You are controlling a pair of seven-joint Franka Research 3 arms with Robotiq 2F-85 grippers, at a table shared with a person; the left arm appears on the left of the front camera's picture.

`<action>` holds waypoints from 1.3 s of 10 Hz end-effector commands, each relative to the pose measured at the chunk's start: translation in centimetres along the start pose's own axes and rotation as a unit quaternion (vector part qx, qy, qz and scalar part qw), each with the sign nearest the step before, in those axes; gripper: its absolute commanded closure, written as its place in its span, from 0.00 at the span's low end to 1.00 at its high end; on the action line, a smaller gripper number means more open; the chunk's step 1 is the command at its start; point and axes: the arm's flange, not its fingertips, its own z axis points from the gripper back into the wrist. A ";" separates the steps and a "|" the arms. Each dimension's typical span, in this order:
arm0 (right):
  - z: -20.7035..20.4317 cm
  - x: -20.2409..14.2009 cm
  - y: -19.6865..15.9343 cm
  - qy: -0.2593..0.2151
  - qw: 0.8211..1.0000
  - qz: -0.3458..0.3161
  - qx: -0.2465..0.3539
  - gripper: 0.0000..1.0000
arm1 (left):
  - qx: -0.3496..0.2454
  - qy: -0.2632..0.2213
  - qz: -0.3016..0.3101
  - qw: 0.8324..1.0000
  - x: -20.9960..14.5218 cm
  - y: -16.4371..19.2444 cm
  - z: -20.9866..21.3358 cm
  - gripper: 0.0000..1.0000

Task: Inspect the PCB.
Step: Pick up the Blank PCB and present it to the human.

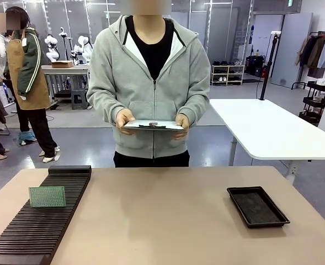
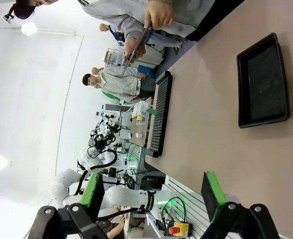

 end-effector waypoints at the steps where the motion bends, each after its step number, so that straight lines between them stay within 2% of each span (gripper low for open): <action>1: 0.0 0.0 0.1 0.001 1.000 0.000 0.002 0.00 | -0.001 -0.001 -0.003 1.000 0.1 -0.1 0.2 0.00; 8: 0.0 0.0 0.1 0.001 1.000 0.000 0.002 0.00 | 0.000 0.000 0.000 1.000 0.0 0.0 0.0 0.00; 9: 0.0 0.0 0.1 0.001 1.000 0.000 0.002 0.00 | 0.065 -0.021 -0.073 0.995 0.6 -4.4 0.3 0.00; 10: 0.0 0.0 0.1 0.001 1.000 0.000 0.002 0.00 | 0.136 -0.021 -0.162 0.977 1.4 -8.5 -0.7 0.00; 11: 0.0 0.0 0.1 0.001 1.000 0.000 0.002 0.00 | 0.178 -0.002 -0.256 0.950 2.3 -11.7 -2.7 0.00; 12: 0.0 0.0 0.1 0.001 1.000 0.000 0.002 0.00 | 0.189 0.029 -0.308 0.932 2.9 -13.6 -5.0 0.00; 13: 0.0 0.0 0.1 0.001 1.000 0.000 0.002 0.00 | 0.232 0.061 -0.358 0.902 3.0 -14.9 -7.6 0.00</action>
